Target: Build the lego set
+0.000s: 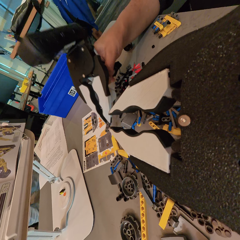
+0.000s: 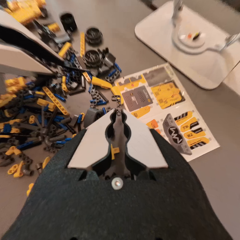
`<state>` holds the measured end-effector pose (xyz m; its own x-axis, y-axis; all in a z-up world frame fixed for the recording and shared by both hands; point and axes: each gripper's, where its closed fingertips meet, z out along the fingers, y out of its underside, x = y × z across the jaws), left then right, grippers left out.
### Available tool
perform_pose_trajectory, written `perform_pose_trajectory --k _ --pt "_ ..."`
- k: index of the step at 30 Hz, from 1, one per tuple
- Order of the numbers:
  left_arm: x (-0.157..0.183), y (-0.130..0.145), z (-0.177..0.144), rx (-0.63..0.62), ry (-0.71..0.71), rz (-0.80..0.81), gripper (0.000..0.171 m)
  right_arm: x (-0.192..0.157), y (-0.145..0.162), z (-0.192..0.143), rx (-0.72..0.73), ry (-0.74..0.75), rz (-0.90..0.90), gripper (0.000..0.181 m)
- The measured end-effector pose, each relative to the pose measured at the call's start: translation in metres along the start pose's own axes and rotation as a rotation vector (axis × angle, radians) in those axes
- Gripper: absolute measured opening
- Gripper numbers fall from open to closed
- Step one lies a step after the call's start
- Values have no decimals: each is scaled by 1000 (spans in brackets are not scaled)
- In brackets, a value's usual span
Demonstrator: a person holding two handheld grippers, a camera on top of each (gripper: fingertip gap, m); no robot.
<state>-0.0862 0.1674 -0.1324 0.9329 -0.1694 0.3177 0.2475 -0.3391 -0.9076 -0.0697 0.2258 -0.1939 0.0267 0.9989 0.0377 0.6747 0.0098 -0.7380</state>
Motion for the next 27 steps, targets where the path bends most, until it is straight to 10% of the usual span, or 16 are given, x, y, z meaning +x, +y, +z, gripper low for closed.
perform_pose_trajectory --k 9,27 --pt "7 -15 -8 82 33 68 19 -4 -38 -57 340 -71 -25 8" --pt "55 -29 -24 185 230 294 33 -43 -52 -78 502 -349 16 7"
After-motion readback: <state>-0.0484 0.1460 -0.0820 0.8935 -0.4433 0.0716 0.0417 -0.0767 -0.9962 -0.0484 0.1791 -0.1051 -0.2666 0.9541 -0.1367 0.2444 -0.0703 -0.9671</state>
